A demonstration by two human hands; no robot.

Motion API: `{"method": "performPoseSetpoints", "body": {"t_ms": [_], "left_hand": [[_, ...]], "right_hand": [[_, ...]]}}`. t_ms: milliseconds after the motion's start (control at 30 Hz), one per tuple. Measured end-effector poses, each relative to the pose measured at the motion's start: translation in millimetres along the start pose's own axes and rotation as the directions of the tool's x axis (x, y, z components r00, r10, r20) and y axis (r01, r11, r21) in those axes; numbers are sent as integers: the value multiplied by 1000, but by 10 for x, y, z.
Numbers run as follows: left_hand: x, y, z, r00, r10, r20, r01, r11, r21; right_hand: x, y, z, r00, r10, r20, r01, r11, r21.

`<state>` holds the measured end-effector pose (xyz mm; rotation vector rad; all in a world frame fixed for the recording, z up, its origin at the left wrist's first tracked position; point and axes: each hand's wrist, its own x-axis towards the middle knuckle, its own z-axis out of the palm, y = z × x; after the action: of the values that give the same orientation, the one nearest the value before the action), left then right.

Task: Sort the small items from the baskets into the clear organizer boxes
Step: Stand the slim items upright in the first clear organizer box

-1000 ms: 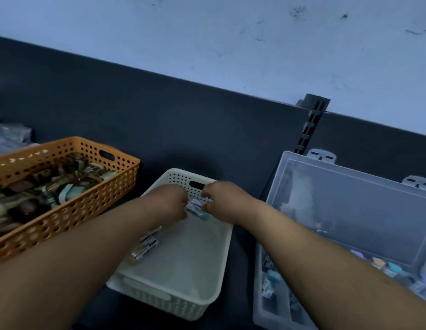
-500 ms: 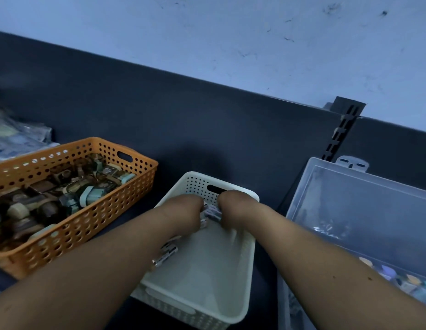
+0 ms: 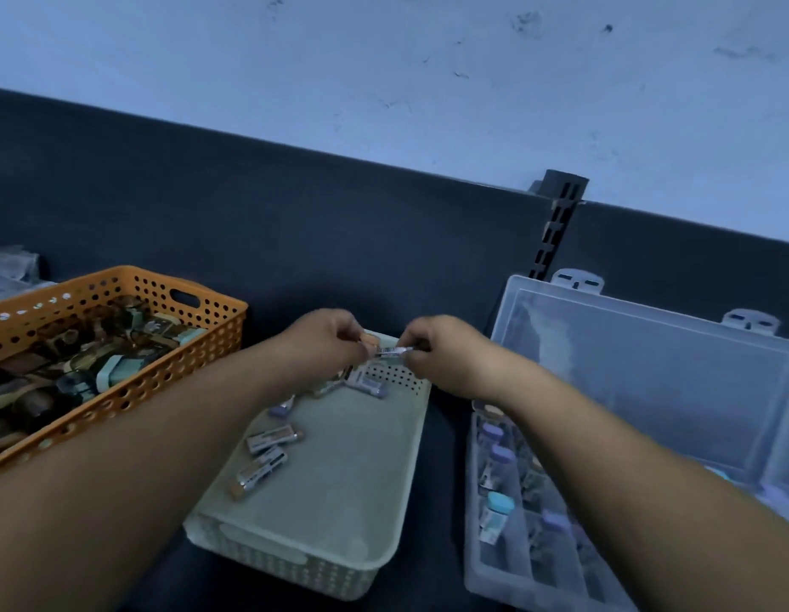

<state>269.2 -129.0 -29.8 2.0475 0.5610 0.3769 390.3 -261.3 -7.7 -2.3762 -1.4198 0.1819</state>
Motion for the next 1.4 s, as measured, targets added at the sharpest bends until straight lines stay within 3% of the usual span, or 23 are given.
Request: {"method": "performPoseSetpoints", "body": {"t_ms": [167,267,767,1400], "left_hand": [[-1,343,285,989,141,54,-136,986,-94],[-38,559,535,976,196,98,-184,976,-120],[-131,1231,1603,934,265,241,-267,963,-26],[-69,1107,1960,930,194,312,-277,928,248]], "right_hand": [[-407,281,-313,992,77,-100,-45,957,288],[-686,475,-496,984,128,-124,-80,939,334],[-1622,1335,-862,935,290,-205,-259,951,168],[-1584,1589,-615,937,349,-36,-346,936,68]]}}
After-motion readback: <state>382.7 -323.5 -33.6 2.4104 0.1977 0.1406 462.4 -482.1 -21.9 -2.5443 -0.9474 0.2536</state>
